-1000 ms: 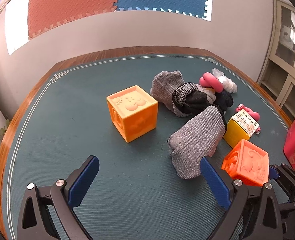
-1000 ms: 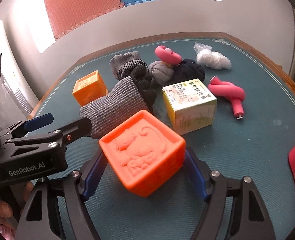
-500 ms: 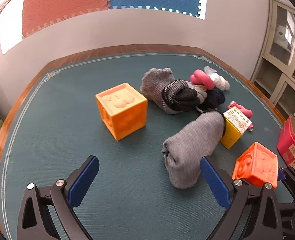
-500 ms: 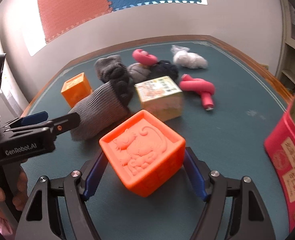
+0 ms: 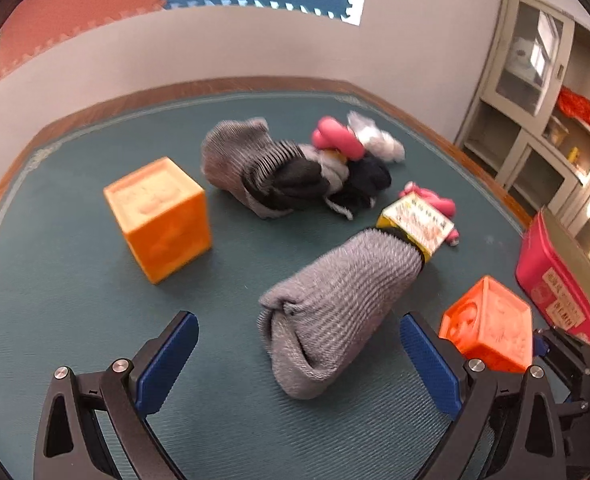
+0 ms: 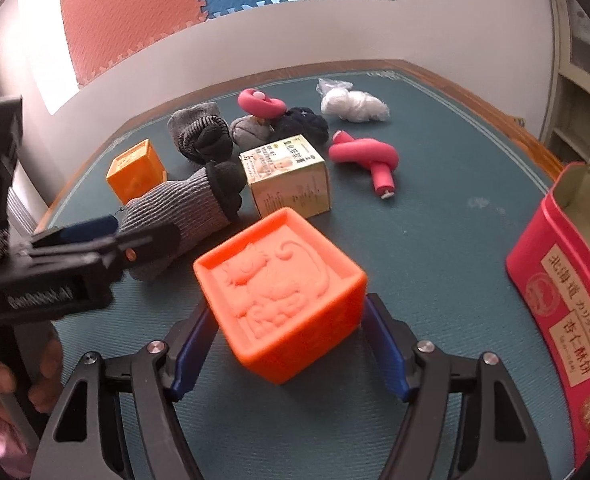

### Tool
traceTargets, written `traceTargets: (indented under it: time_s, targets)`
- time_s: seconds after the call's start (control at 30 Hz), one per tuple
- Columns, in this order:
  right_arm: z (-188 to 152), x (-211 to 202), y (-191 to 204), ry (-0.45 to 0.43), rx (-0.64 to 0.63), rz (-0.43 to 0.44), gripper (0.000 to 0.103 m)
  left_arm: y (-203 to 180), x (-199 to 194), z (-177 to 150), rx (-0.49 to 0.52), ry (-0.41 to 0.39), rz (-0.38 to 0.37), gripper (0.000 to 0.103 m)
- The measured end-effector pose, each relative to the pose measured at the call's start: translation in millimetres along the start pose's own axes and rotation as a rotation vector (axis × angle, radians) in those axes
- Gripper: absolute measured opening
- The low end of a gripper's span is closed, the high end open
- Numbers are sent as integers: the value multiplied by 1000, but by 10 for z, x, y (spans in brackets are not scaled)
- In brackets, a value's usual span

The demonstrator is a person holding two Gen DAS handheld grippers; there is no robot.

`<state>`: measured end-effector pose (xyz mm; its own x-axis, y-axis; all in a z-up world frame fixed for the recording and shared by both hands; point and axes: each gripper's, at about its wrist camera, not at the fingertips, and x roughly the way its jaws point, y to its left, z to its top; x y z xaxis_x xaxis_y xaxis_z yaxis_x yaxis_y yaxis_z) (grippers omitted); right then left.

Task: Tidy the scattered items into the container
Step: 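Close right gripper on the orange cube while left gripper grasps the grey sock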

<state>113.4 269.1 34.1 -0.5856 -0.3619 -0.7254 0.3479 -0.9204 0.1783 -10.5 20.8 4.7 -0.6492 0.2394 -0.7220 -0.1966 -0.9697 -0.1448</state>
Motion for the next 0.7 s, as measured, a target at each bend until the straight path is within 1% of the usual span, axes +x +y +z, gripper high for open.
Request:
traceTargets:
  time_s: [0.13, 0.2, 0.3, 0.47, 0.5, 0.6, 0.67, 0.7]
  targets:
    - [-4, 3, -31, 4, 14, 7, 75, -9, 100, 9, -8, 36, 25, 102]
    - [-6, 1, -41, 4, 17, 12, 75, 5, 133, 11, -20, 53, 21, 102]
    - [-7, -5, -62, 2, 26, 22, 75, 46, 201, 12, -39, 99, 12, 102]
    - [9, -8, -62, 1, 26, 43, 75, -20, 214, 2, -6, 88, 21, 102]
    - [15, -7, -53, 1, 22, 44, 75, -34, 213, -3, 2, 85, 23, 100]
    - [31, 5, -32, 4, 12, 41, 75, -75, 209, -20, 25, 76, 26, 89]
    - [39, 13, -18, 6, 7, 39, 75, -112, 208, -28, 41, 71, 31, 78]
    - [41, 13, -12, 6, 4, 39, 74, -126, 202, -31, 46, 68, 35, 69]
